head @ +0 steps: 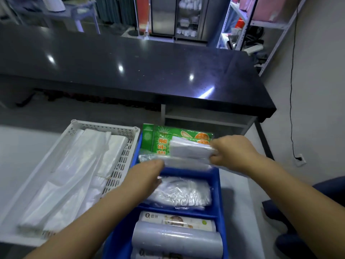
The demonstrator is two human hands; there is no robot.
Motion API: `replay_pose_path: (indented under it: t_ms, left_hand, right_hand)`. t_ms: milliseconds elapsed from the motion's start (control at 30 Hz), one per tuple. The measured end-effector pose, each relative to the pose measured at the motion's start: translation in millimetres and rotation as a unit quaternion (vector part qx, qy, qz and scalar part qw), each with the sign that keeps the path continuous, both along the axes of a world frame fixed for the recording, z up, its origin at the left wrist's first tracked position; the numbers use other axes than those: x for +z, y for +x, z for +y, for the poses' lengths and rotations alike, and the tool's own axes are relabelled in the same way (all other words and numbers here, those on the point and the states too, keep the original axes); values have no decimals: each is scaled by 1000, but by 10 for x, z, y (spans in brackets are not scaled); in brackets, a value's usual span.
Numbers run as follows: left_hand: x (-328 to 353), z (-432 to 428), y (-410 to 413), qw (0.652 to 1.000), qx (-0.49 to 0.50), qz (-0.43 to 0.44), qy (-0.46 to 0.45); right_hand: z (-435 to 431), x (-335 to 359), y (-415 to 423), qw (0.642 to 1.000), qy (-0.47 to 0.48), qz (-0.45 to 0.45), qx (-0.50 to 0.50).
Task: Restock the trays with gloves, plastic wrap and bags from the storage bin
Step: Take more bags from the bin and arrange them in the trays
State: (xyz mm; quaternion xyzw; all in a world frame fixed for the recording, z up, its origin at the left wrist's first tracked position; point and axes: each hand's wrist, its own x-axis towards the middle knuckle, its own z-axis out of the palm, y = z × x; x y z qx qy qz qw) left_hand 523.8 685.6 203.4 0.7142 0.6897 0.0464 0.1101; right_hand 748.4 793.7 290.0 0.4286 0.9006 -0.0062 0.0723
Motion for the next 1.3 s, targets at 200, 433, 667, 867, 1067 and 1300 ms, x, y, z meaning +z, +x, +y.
replay_pose_path:
  t_ms: [200,433,667,867,1067,1300]
  left_hand:
    - [-270,104,256,988,-110,54,-92]
    - [-406,66,289,990,-93,75,-74]
    - [-224,-157,235,991,-98,-69,-57]
    - [-240,-441,244,993,-88,-81,3]
    - [-249,-530,271,994,-67,-89,17]
    - [-165,-557,219,995,-2,-89,55]
  right_hand:
    - [24,-79,57,994,-27,92,-60]
    - [-24,-177,55,988,-55,120,-82]
    - [-86,-162,-94,983,-79,150,-74]
    - [-312,-356,-485,992,-61,106,7]
    - [-438,-767,-657,988,-137,-25,67]
    - [-396,-846,-552,981,-182,52,50]
